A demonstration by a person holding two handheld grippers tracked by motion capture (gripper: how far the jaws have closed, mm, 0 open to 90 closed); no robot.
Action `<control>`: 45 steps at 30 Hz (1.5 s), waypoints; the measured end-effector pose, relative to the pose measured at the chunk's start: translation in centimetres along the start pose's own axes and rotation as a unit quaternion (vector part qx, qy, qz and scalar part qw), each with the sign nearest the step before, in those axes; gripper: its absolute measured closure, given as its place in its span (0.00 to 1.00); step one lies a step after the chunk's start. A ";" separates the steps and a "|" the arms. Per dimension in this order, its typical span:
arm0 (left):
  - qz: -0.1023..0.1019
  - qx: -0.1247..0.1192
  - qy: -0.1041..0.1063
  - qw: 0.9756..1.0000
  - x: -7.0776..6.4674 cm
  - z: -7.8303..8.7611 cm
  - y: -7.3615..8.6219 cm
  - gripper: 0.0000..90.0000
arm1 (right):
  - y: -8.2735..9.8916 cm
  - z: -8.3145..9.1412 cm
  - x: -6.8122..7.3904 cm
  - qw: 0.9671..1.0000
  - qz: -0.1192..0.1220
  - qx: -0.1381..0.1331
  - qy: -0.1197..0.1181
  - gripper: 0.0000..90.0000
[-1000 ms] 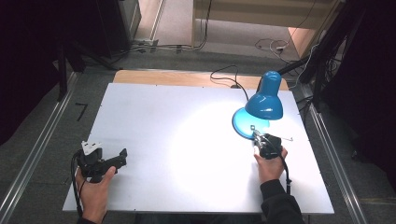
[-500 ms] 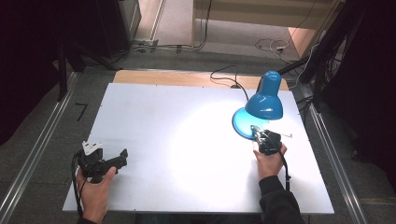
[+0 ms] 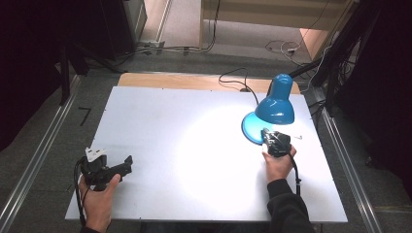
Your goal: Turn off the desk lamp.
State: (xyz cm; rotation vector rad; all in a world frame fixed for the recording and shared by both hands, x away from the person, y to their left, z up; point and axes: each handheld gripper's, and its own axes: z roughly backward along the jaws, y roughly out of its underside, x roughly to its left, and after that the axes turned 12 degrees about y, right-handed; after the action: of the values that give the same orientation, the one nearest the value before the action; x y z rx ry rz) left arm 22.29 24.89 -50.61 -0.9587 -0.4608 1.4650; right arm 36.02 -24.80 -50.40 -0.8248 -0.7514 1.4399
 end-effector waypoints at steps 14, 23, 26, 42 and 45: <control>-0.001 -0.001 0.001 1.000 -0.1 0.0 0.0 0.03 | 0.1 0.0 0.2 1.000 0.015 -0.009 0.008 0.97; -0.001 0.001 0.003 1.000 -0.1 0.0 0.0 0.03 | 0.1 -0.1 0.2 1.000 0.013 -0.011 0.008 0.98; 0.000 0.001 0.004 1.000 -0.1 0.0 0.0 0.03 | 0.1 -0.1 0.2 1.000 0.012 -0.011 0.007 0.98; 0.002 0.002 0.006 1.000 0.0 0.0 0.0 0.02 | 0.1 -0.2 0.1 1.000 0.010 -0.013 0.005 0.98; 0.002 0.001 0.006 1.000 0.0 0.0 0.0 0.03 | 0.1 -0.2 0.1 1.000 0.010 -0.013 0.004 0.98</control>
State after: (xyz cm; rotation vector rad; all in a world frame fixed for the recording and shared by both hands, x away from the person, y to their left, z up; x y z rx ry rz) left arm 22.27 24.87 -50.62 -0.9662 -0.4485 1.4621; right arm 36.16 -24.75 -50.61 -0.8599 -0.7594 1.4468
